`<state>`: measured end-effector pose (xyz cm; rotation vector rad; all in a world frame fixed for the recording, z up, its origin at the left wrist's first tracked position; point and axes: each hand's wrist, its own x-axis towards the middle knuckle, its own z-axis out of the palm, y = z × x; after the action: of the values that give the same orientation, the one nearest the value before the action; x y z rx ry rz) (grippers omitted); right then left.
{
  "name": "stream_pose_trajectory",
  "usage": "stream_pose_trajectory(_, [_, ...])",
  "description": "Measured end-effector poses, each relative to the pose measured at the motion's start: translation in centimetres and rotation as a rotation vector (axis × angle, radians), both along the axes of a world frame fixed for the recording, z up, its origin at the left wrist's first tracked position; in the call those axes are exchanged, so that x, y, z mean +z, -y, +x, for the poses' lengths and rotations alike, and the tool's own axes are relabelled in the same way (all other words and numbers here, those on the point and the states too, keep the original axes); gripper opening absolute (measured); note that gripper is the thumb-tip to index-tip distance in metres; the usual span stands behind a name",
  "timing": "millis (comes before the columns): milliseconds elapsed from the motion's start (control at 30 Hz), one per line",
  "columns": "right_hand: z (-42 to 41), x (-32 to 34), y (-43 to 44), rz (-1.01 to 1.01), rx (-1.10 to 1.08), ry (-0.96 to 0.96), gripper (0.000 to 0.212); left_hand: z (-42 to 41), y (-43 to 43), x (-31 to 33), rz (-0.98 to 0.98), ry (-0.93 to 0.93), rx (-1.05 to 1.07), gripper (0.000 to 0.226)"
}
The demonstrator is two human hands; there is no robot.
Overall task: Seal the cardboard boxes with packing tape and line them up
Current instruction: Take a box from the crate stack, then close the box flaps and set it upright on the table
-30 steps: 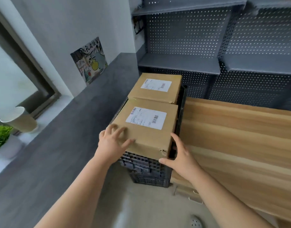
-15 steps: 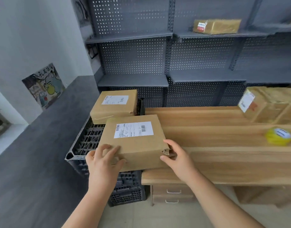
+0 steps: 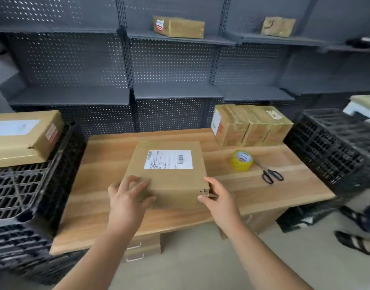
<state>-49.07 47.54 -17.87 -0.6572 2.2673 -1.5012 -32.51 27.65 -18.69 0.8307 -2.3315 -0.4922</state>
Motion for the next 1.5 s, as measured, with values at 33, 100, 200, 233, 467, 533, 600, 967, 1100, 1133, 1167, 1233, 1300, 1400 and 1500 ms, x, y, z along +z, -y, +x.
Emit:
stream_pose_trajectory(33, [-1.3,-0.6,-0.4,0.013,0.001,0.000,0.060,-1.3,-0.2,-0.5,-0.002,-0.006,-0.004,0.045])
stream_pose_trajectory(100, [-4.1,-2.1,-0.5,0.026,0.003,0.013,0.060,-4.0,-0.1,-1.4,-0.019,0.000,-0.023,0.044])
stream_pose_trajectory(200, [-8.1,-4.2,0.5,0.043,0.017,0.045,0.054,-8.4,1.1,-3.4,-0.021,0.028,-0.033,0.045])
stream_pose_trajectory(233, [-9.4,-4.9,1.0,0.054,0.013,0.054,0.053,-9.9,1.5,-4.2,-0.008,0.028,-0.026,0.044])
stream_pose_trajectory(467, [-19.1,-10.4,4.4,0.167,0.048,0.083,0.048,-19.0,4.8,-9.9,-0.002,0.064,0.004,0.036])
stream_pose_trajectory(533, [-20.3,-11.1,4.3,0.187,0.057,0.069,0.048,-19.8,4.4,-11.3,0.031,0.121,0.020,0.040])
stream_pose_trajectory(600, [-21.8,-13.0,3.5,0.247,0.057,0.069,0.048,-20.9,2.8,-13.0,0.027,0.188,0.020,0.044])
stream_pose_trajectory(967, [-29.1,-15.4,-0.4,0.173,0.403,-0.363,0.049,-30.1,-5.1,-12.5,-0.113,0.455,-0.197,0.076])
stream_pose_trajectory(1100, [-30.2,-15.3,0.0,0.126,0.464,-0.314,0.042,-33.0,-6.5,-13.2,-0.066,0.402,-0.248,0.077])
stream_pose_trajectory(1133, [-30.5,-15.5,0.1,0.105,0.468,-0.266,0.040,-33.2,-6.6,-13.3,-0.060,0.371,-0.232,0.072])
stream_pose_trajectory(1167, [-30.8,-15.8,0.2,0.076,0.465,-0.216,0.038,-33.3,-6.6,-13.4,-0.072,0.353,-0.221,0.067])
stream_pose_trajectory(1233, [-31.0,-16.0,0.4,0.005,0.444,-0.114,0.036,-33.4,-6.7,-13.6,-0.103,0.348,-0.214,0.058])
stream_pose_trajectory(1300, [-31.0,-16.0,0.4,-0.032,0.426,-0.046,0.037,-33.4,-6.6,-13.7,-0.116,0.360,-0.216,0.051])
stream_pose_trajectory(1400, [-30.3,-16.6,0.1,-0.030,0.423,-0.132,0.040,-33.4,-6.6,-13.7,-0.112,0.386,-0.213,0.048])
stream_pose_trajectory(1500, [-29.9,-17.2,-0.3,0.012,0.439,-0.383,0.040,-33.7,-6.9,-13.4,-0.137,0.384,-0.200,0.049])
